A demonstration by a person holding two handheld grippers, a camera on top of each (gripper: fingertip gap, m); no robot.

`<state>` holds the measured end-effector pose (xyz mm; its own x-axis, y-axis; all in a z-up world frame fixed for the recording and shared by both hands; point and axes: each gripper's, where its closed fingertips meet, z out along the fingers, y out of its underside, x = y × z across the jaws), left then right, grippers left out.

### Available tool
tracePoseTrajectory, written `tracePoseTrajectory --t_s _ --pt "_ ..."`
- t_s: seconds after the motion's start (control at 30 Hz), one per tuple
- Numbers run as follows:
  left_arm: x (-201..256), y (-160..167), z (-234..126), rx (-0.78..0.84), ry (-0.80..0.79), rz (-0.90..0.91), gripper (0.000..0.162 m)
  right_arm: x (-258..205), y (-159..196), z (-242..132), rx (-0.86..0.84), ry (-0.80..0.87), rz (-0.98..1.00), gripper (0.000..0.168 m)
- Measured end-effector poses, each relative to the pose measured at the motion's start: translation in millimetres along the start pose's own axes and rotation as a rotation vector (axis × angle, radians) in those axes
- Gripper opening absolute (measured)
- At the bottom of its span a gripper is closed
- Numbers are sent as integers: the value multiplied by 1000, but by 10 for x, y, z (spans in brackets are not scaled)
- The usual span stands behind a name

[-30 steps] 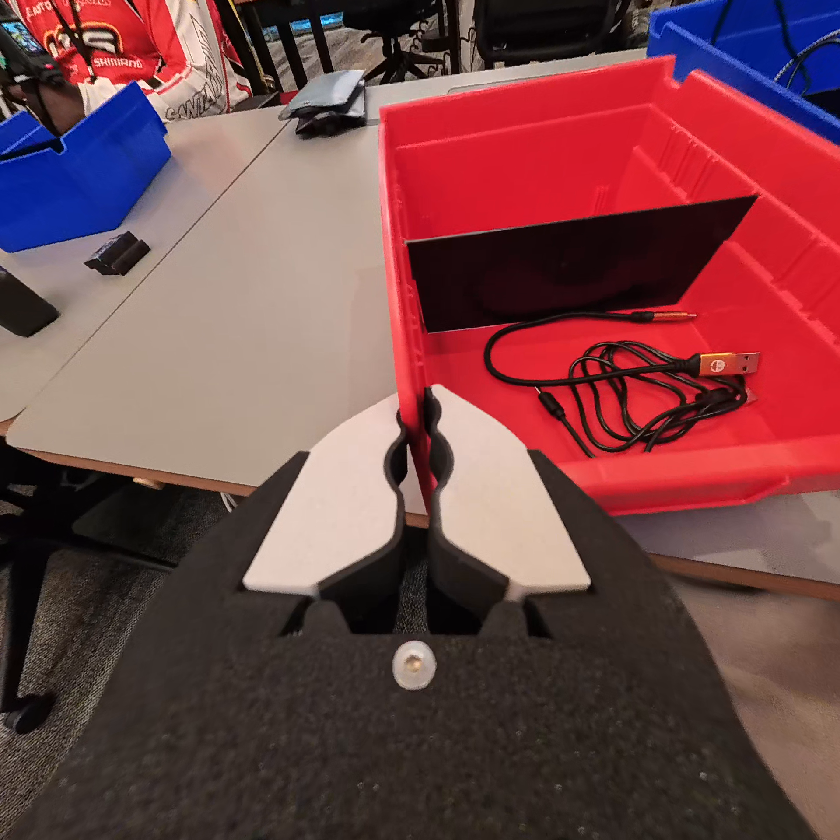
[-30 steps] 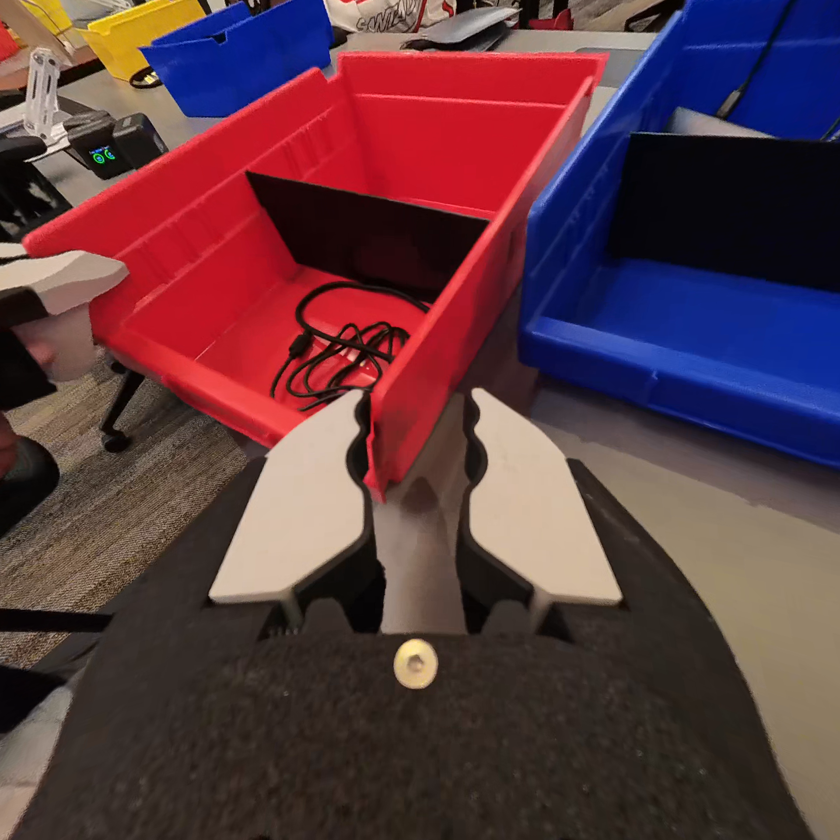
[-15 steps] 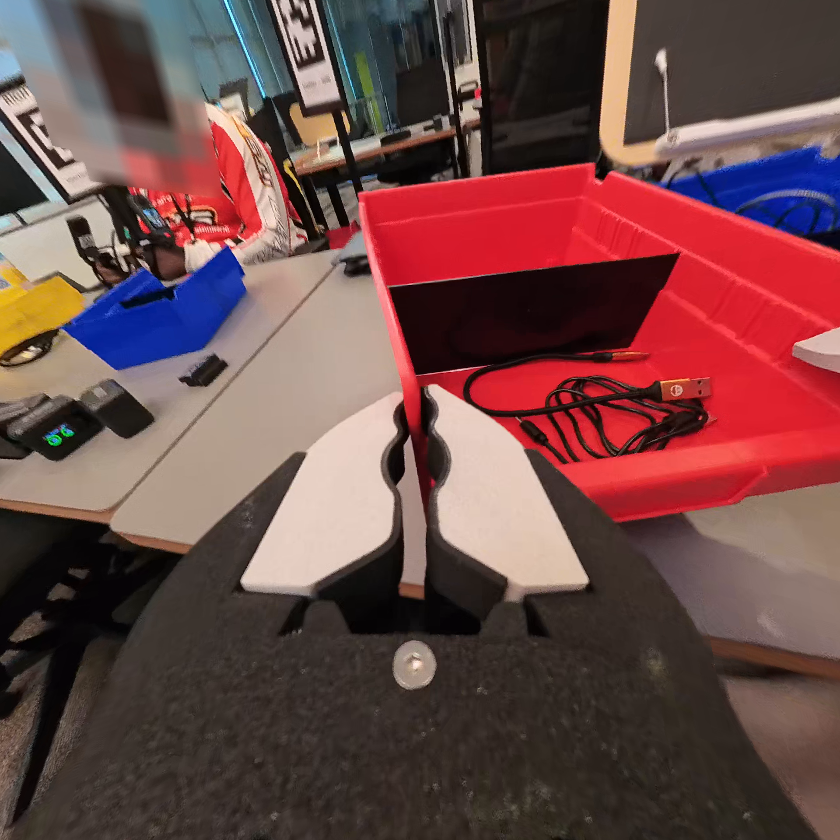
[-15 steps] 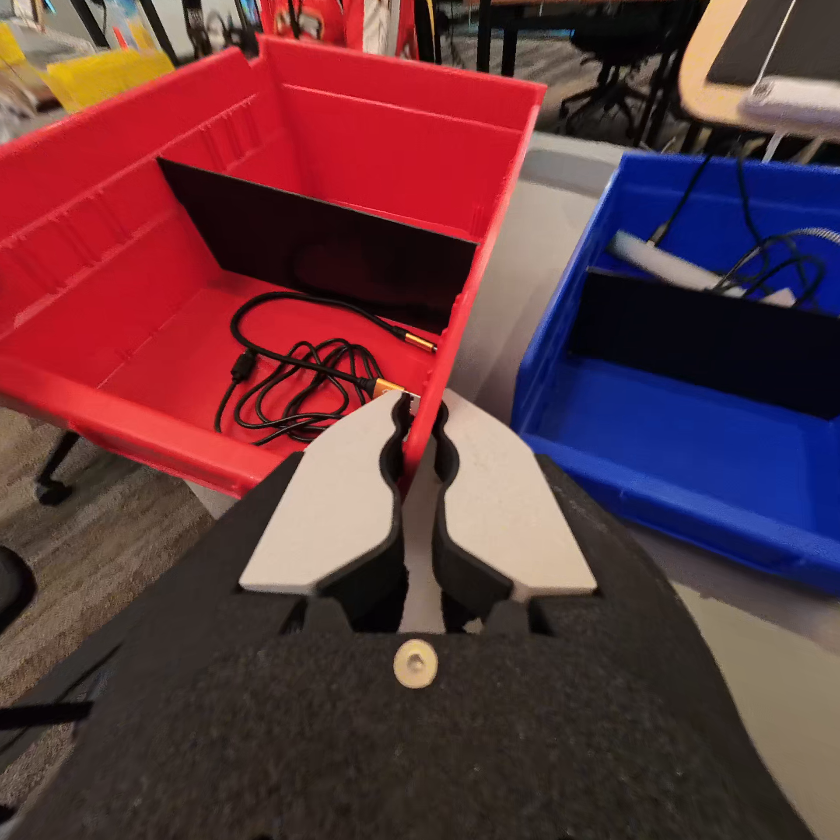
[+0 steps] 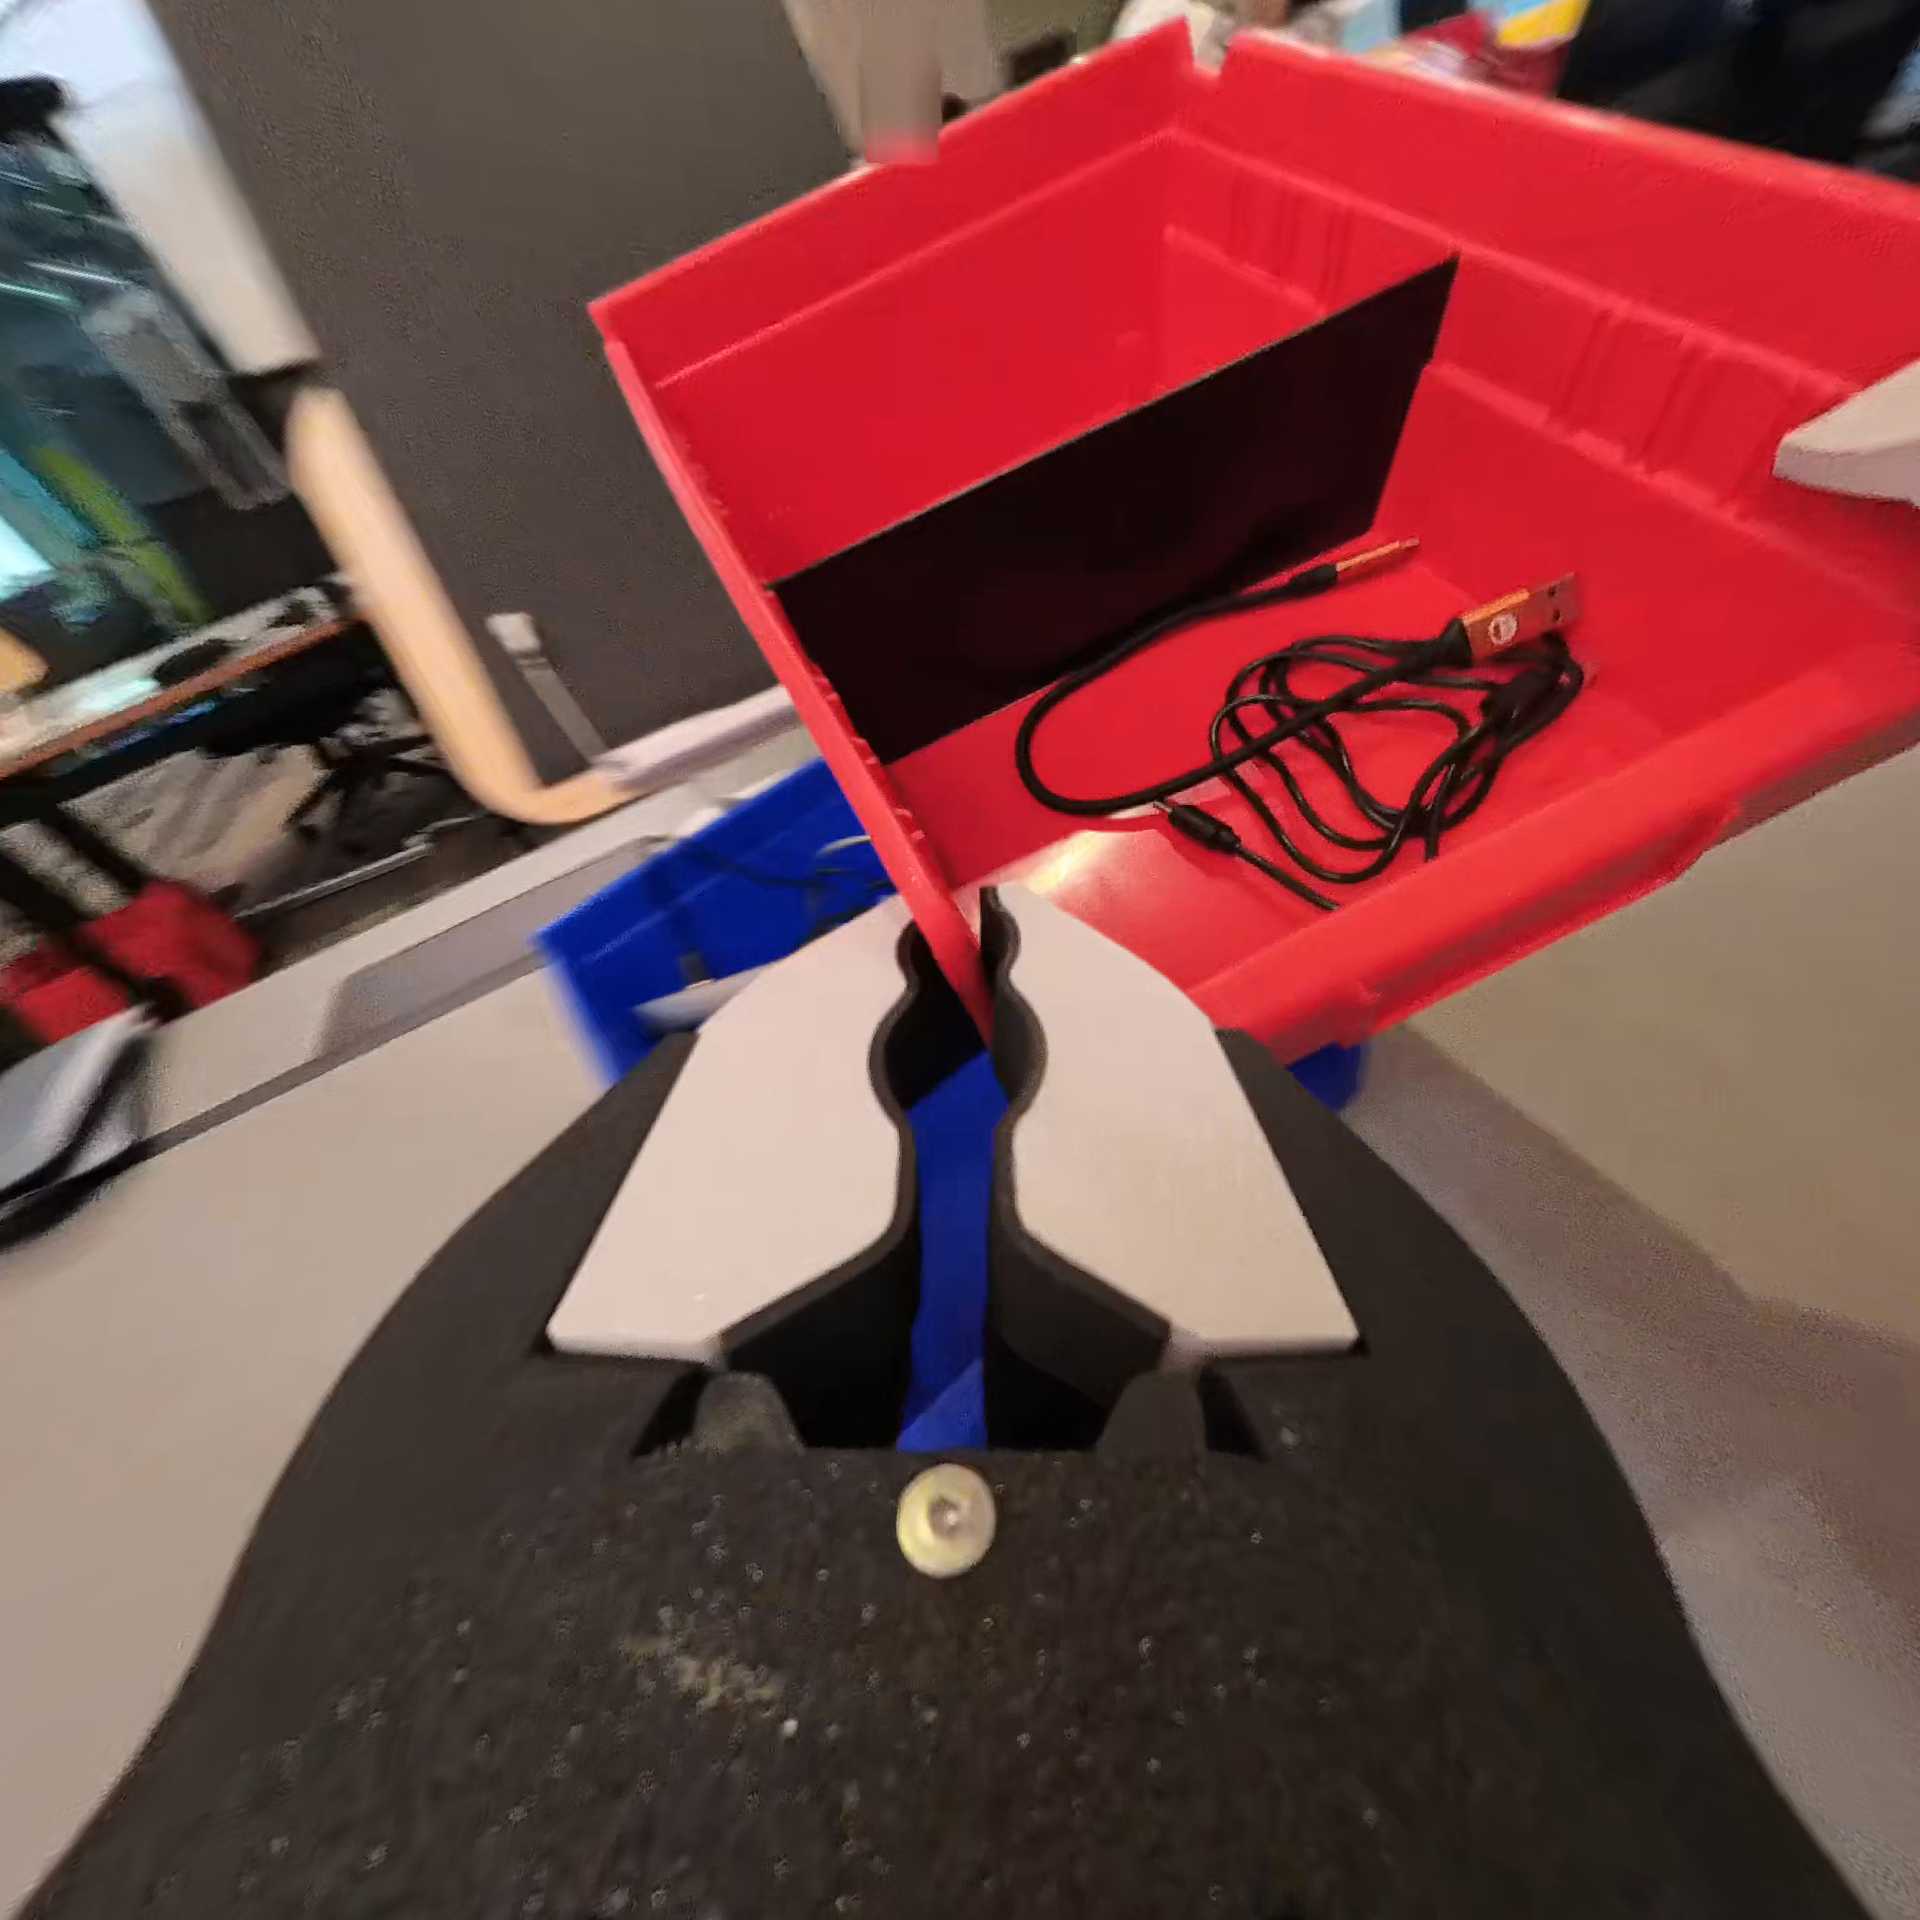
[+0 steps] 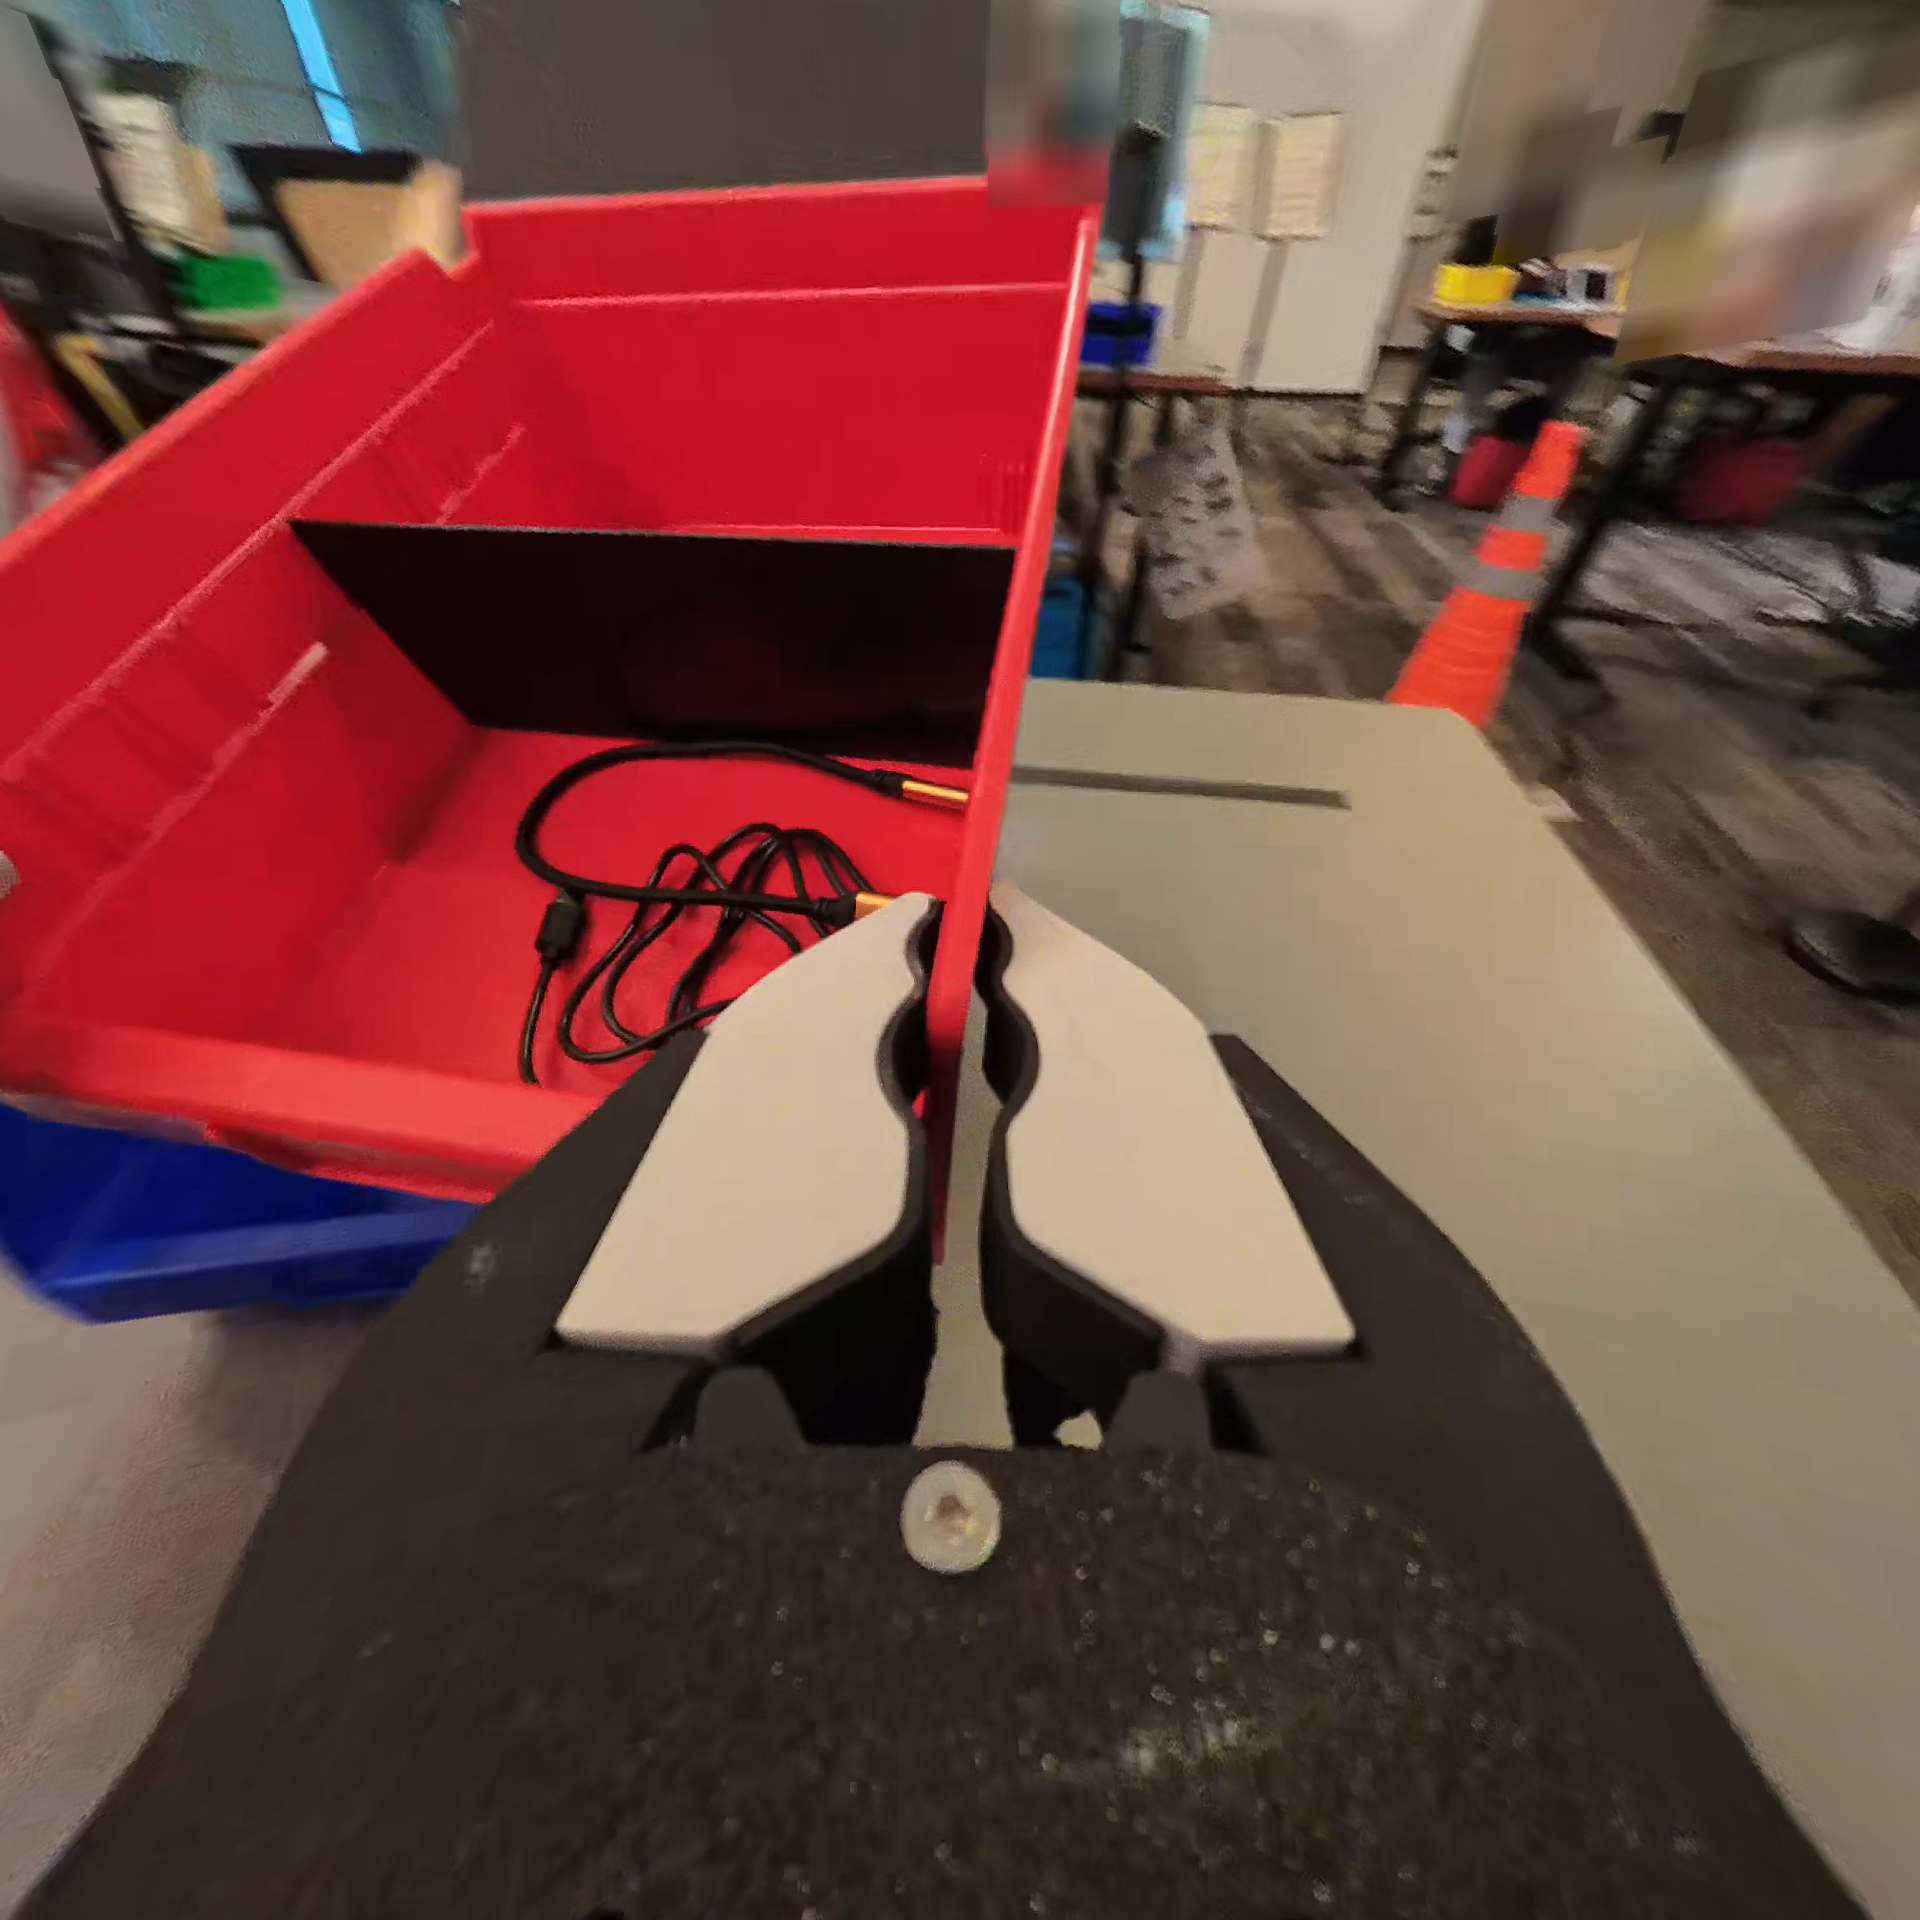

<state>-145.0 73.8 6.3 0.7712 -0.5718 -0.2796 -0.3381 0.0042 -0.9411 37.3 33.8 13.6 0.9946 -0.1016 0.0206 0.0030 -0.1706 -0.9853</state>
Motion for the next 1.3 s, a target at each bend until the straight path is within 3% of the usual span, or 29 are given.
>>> tracePoseTrajectory --t_s 0.23,0.43,0.6,0.77,0.93,1.07,1.17,1.3 --pt "1359 -48 870 -76 214 -13 9 1495 668 31 -203 87 114 4" --pt "1960 233 1256 -158 258 24 10 2084 1172 212 -280 48 149 4" --pt "2308 419 1361 -193 360 2 17 2373 1436 389 -319 51 152 4" --pt "2438 370 1084 -183 516 -62 25 2448 1435 411 -309 32 297 9" --pt "1783 229 495 -104 537 -220 23 2585 1254 161 -260 182 229 27" --pt "659 242 82 -37 291 -232 25 2388 613 -180 -135 304 25 28" --pt "-101 396 -186 -38 118 -275 29 1486 265 -97 -72 128 -90 25" --pt "-657 821 -313 -109 -18 -374 31 -171 430 229 -165 -341 20 40"
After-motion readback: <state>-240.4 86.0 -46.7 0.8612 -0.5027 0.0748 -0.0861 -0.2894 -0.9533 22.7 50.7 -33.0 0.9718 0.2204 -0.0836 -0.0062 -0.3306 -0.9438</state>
